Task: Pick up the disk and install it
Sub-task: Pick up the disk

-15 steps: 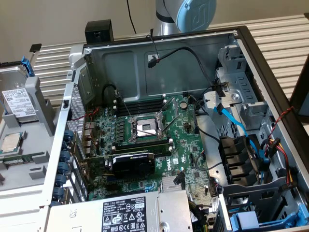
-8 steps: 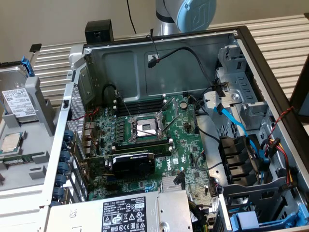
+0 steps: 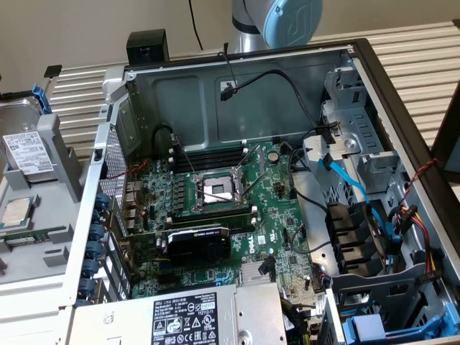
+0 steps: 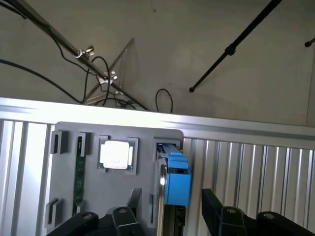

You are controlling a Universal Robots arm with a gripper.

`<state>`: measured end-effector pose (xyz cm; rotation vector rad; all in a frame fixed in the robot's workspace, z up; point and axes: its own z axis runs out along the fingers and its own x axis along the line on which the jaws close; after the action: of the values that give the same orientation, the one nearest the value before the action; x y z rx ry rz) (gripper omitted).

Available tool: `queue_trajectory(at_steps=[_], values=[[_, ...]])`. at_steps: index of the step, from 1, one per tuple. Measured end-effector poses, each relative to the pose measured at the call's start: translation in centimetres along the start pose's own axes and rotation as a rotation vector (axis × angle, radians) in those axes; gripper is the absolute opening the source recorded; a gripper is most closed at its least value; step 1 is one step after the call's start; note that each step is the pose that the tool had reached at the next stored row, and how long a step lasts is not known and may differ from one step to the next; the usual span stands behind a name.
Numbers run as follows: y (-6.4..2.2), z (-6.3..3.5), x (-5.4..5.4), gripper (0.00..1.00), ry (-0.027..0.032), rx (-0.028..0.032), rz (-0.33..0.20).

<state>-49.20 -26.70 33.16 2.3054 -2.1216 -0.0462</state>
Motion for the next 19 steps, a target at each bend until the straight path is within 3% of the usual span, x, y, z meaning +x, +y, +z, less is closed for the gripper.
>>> queue_trajectory(at_steps=[3,9,13,19], values=[[0.01,0.54,0.1,0.60,-0.0001,-0.0001,0.000],[0.11,1.53,0.1,0.60,-0.0011,-0.0074,0.000],[0.66,2.28,0.0,0.60,-0.0012,-0.0076,0.000],[0.69,3.02,-0.1,0.60,-0.0012,-0.0078,0.000]])
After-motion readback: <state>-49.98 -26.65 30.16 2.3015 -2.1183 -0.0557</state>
